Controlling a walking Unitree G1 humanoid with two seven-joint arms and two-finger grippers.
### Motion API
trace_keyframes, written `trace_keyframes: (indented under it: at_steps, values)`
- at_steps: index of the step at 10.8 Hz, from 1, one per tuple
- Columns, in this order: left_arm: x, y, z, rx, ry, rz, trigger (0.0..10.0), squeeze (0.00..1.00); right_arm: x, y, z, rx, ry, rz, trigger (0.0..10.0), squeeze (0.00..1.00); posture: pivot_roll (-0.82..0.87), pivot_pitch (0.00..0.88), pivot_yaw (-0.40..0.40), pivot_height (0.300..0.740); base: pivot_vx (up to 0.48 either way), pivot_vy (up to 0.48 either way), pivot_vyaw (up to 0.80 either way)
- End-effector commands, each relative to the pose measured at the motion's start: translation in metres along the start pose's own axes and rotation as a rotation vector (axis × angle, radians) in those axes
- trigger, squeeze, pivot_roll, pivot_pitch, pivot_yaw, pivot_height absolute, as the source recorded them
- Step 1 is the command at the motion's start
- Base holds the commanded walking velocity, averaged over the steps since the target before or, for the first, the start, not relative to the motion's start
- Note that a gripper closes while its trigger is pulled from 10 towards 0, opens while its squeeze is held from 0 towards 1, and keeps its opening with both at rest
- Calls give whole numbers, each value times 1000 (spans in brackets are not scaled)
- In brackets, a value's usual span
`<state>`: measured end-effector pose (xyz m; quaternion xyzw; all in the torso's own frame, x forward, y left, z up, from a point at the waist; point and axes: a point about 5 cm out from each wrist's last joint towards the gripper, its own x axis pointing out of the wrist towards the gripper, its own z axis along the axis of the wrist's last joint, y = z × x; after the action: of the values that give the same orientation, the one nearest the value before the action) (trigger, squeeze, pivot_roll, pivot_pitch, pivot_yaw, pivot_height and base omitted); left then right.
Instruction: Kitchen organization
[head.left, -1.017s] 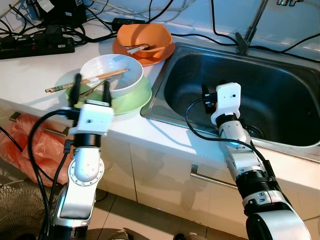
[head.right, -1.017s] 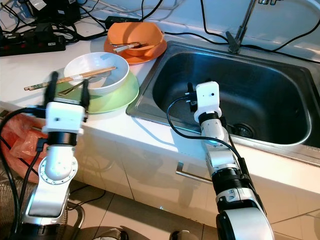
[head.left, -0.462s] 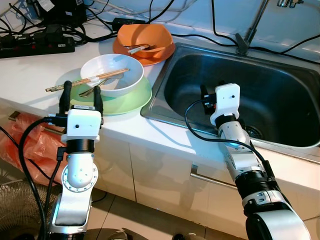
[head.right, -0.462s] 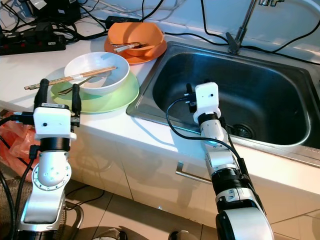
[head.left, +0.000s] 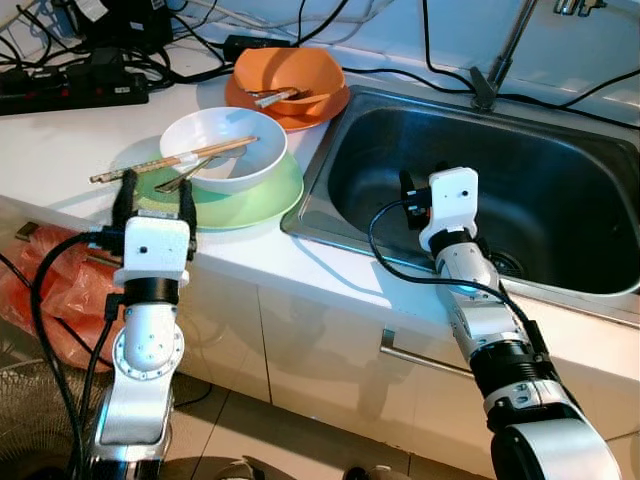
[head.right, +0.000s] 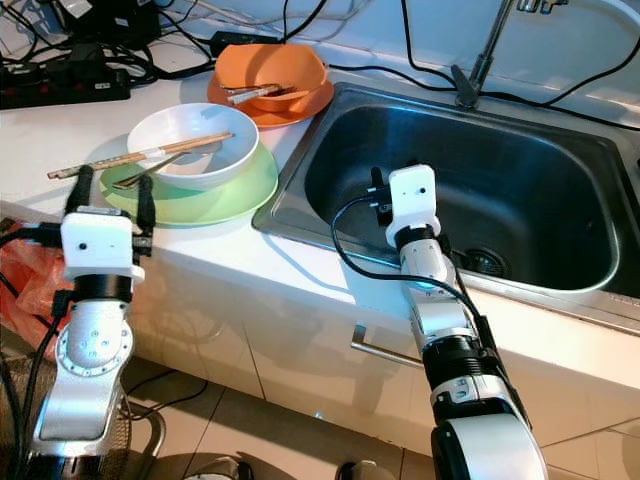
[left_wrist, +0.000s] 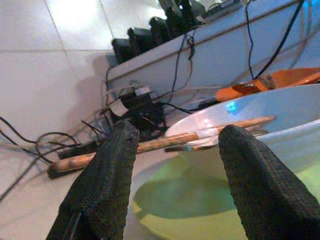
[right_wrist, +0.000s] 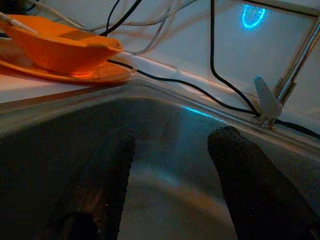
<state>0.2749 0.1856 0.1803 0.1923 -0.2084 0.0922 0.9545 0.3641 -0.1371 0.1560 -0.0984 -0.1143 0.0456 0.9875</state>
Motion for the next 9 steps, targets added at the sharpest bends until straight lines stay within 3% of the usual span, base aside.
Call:
trace_keyframes:
  at_steps: [1,6,7,8,9]
  values:
    - [4,-1,1,-16,-7,-9,10000,0,1,-2,0,9,4,-10,10000,0,74,104,-53,740,0,0,0]
    - [21,-8,6,-115,-26,-27,10000,0,2,-2,0,10,3,-14,10000,0,66,101,-52,740,0,0,0]
    - [22,-9,6,-137,-27,-27,4784,0,2,-3,0,8,3,-15,10000,0,64,101,-52,740,0,0,0]
    - [23,-10,6,-146,-30,-27,4784,0,2,-3,0,7,4,-16,10000,0,64,100,-53,740,0,0,0]
    - [24,-12,7,-158,-32,-32,2157,0,3,-3,1,8,4,-17,10000,0,64,98,-54,740,0,0,0]
